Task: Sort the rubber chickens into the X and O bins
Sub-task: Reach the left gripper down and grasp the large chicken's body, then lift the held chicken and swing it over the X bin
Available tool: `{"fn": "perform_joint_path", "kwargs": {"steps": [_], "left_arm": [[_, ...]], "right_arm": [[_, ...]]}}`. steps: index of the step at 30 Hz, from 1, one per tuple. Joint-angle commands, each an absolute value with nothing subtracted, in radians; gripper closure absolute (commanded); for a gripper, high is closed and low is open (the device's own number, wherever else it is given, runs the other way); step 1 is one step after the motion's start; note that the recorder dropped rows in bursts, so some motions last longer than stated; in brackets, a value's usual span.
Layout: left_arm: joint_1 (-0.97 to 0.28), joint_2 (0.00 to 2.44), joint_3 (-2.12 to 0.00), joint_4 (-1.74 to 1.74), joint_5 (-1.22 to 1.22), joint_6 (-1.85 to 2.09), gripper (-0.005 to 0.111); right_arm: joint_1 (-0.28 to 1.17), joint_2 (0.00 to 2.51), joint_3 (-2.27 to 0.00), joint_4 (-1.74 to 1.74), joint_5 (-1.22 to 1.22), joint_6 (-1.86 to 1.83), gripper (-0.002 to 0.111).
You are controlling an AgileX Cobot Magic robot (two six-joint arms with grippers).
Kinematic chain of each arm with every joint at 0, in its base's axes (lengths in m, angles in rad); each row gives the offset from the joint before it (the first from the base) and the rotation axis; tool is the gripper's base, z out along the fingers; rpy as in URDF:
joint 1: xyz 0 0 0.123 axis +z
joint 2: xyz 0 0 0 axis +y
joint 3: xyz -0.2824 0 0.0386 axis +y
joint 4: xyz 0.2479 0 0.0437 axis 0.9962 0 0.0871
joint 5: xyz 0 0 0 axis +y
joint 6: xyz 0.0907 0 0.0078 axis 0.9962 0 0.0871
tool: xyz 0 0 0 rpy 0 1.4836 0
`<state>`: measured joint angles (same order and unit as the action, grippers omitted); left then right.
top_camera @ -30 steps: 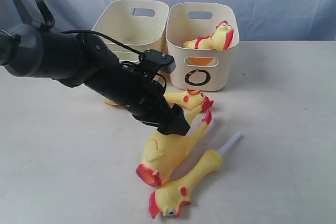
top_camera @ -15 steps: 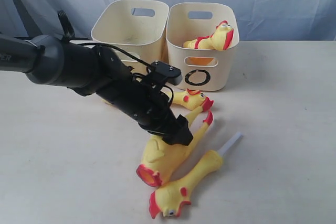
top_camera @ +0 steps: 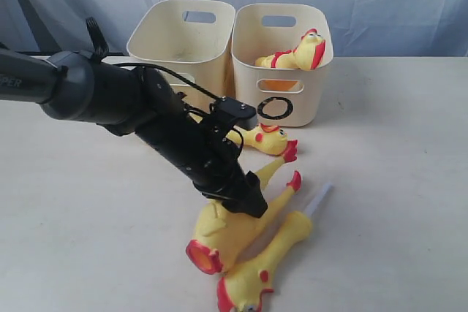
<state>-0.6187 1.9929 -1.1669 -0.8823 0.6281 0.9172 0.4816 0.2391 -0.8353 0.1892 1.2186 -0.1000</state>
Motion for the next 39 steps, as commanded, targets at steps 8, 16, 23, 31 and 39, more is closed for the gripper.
{"fn": "perform_joint_path", "kwargs": {"steps": [8, 16, 23, 31, 39], "left_arm": [[-0.62, 1.762, -1.168, -0.762, 0.735, 0.765, 0.107], [-0.62, 1.609, -1.168, -0.454, 0.695, 0.602, 0.107], [-0.578, 1.533, -1.168, -0.384, 0.562, 0.58, 0.107], [-0.486, 1.505, -1.168, -0.422, 0.303, 0.578, 0.107], [-0.481, 1.552, -1.168, -0.429, -0.207, 0.578, 0.107]], "right_arm": [[0.479, 0.234, -0.832, 0.185, 1.221, -0.1, 0.109], [0.479, 0.234, -0.832, 0.185, 1.221, -0.1, 0.109], [0.479, 0.234, -0.832, 0.185, 1.221, -0.1, 0.109], [0.479, 0.234, -0.832, 0.191, 1.221, -0.1, 0.109], [0.479, 0.234, -0.832, 0.191, 1.221, -0.1, 0.109]]}}
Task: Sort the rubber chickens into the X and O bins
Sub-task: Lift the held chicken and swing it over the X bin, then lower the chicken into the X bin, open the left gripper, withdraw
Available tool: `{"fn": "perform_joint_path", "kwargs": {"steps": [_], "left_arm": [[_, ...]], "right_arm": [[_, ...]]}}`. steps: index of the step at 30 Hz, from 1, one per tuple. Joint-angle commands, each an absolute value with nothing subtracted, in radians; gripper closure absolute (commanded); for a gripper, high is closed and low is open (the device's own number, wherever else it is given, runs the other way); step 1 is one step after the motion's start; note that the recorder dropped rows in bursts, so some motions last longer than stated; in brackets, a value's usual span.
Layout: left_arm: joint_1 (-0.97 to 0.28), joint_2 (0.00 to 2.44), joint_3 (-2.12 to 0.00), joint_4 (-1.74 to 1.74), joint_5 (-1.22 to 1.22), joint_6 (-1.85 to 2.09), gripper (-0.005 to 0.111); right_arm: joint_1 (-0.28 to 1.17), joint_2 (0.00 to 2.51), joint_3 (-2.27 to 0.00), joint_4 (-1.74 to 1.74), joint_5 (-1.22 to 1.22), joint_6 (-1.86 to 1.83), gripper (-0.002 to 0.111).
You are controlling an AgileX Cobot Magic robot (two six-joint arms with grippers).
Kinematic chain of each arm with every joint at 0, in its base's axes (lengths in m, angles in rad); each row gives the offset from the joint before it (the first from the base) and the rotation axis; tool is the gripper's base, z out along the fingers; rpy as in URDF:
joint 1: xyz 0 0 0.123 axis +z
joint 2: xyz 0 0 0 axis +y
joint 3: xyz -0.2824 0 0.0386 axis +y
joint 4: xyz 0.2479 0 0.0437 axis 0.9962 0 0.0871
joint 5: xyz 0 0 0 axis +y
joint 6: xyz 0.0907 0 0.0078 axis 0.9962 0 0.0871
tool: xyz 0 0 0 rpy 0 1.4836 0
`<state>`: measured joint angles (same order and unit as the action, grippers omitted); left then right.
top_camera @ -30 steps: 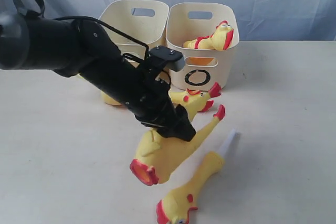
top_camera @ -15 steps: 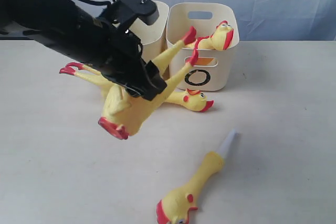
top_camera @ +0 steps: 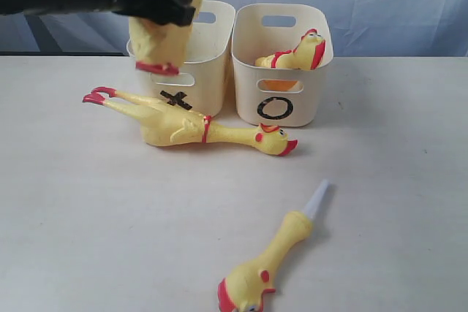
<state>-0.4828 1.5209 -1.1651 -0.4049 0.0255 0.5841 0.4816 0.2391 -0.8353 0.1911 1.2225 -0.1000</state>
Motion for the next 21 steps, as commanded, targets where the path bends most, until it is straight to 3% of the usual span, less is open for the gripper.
{"fn": "perform_joint_path", "kwargs": {"steps": [1, 12, 21], "left_arm": [[-0.481, 1.563, -1.168, -0.429, -0.239, 0.578, 0.107], [-0.481, 1.768, -1.171, -0.218, -0.667, 0.582, 0.107], [-0.419, 1.905, -1.255, -0.247, -0.688, 0.499, 0.107]], "right_arm": [[0.479, 0.234, -0.832, 0.193, 1.221, -0.1, 0.109], [0.479, 0.234, -0.832, 0.193, 1.214, -0.1, 0.109], [0.479, 0.234, -0.832, 0.191, 1.214, -0.1, 0.109]]}}
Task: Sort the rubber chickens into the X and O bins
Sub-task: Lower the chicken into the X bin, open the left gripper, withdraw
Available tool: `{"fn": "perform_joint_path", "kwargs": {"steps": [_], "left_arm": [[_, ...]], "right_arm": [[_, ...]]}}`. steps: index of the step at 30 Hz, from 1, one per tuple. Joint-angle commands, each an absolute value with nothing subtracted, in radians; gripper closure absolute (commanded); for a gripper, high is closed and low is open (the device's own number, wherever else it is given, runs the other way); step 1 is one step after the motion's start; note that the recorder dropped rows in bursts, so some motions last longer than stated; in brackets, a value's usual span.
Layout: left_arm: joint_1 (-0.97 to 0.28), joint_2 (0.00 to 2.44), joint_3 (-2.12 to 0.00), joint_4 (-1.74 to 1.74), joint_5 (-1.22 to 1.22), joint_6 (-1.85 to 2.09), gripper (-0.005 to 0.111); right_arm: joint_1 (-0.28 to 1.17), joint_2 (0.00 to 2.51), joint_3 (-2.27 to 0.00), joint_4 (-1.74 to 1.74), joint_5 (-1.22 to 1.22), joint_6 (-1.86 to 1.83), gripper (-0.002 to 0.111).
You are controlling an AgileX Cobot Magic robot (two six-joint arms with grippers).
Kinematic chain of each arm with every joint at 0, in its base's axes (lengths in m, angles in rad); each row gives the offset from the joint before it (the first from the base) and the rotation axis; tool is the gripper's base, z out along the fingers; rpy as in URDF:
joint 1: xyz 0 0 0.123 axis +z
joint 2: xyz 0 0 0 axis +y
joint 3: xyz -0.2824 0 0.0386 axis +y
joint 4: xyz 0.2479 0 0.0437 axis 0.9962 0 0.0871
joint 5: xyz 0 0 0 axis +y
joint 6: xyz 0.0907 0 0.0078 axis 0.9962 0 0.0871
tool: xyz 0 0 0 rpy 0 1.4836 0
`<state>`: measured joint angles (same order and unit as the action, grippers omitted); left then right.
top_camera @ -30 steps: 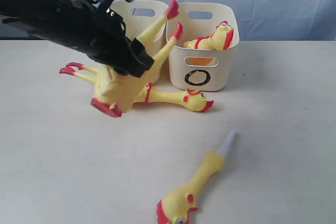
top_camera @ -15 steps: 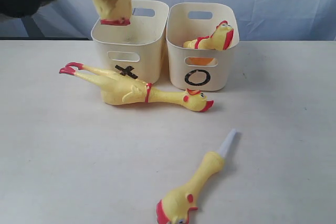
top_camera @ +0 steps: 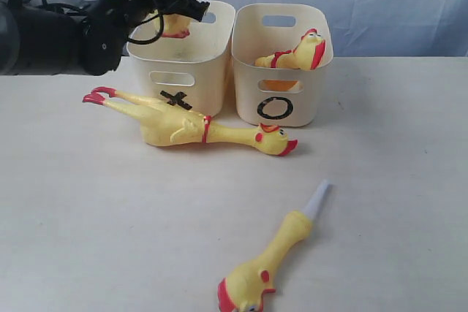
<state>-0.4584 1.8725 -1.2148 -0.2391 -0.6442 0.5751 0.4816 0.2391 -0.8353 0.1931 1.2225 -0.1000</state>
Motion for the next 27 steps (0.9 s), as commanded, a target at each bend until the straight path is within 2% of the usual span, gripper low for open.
{"fn": "perform_joint_path", "kwargs": {"steps": [1, 5, 15, 27], "left_arm": [[-0.407, 1.915, -1.266, -0.241, -0.686, 0.464, 0.107], [-0.353, 1.944, -1.303, -0.134, -0.628, 0.332, 0.107], [-0.25, 2.03, -1.37, 0.424, -0.578, -0.209, 0.107], [-0.249, 2.127, -1.418, 0.423, -0.604, -0.207, 0.107]], "right_arm": [[0.479, 0.234, -0.832, 0.191, 1.211, -0.1, 0.109], [0.479, 0.234, -0.832, 0.191, 1.206, -0.1, 0.109], [0.479, 0.234, -0.832, 0.191, 1.19, -0.1, 0.109], [0.479, 0.234, -0.832, 0.191, 1.169, -0.1, 0.109]]}}
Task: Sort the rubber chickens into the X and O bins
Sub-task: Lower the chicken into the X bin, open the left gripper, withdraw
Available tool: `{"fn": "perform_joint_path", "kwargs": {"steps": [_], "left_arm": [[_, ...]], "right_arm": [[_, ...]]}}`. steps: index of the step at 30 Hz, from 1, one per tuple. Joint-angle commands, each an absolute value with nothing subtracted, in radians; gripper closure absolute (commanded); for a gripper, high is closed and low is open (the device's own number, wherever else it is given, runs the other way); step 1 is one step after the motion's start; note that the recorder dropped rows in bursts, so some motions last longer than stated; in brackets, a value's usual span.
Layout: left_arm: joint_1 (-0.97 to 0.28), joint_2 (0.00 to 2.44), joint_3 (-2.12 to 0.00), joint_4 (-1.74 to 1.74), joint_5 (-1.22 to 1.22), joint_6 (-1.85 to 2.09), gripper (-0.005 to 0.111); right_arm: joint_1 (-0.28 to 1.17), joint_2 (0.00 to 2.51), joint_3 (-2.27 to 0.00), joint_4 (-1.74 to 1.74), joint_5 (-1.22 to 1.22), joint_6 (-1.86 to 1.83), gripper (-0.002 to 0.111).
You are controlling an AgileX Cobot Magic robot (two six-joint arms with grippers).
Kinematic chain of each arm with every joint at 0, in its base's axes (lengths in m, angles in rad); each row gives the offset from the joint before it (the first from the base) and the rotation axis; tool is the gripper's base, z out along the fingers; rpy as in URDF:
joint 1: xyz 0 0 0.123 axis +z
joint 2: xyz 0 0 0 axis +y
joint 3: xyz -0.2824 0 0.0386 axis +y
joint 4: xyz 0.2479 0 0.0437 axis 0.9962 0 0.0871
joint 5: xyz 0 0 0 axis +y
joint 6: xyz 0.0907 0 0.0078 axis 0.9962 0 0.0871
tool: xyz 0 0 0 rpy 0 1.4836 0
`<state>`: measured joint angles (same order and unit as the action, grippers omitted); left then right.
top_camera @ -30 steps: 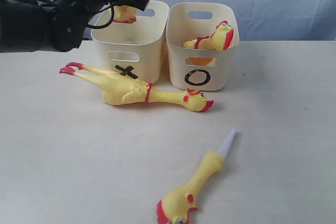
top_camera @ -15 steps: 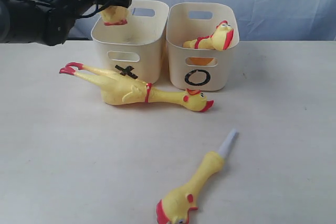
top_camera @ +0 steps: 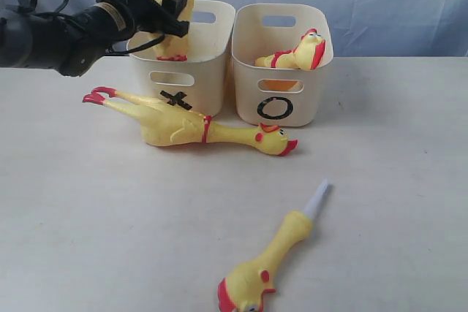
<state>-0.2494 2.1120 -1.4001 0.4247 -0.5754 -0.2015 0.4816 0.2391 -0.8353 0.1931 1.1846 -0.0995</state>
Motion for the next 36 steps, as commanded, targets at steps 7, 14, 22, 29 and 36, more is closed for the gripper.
{"fn": "perform_joint_path", "kwargs": {"steps": [7, 14, 22, 29, 36], "left_arm": [[-0.249, 2.159, -1.446, 0.423, -0.578, -0.207, 0.097], [-0.246, 2.161, -1.446, 0.423, -0.52, -0.199, 0.065], [-0.242, 2.161, -1.446, 0.423, -0.514, -0.199, 0.052], [-0.242, 2.161, -1.446, 0.426, -0.441, -0.201, 0.041], [-0.242, 2.161, -1.446, 0.403, -0.419, -0.201, 0.032]], "right_arm": [[0.479, 0.234, -0.832, 0.191, 1.167, -0.1, 0.109], [0.479, 0.234, -0.832, 0.189, 1.163, -0.1, 0.109], [0.479, 0.234, -0.832, 0.189, 1.163, -0.1, 0.109], [0.479, 0.234, -0.832, 0.189, 1.153, -0.1, 0.109], [0.479, 0.234, -0.832, 0.189, 1.146, -0.1, 0.109]]}}
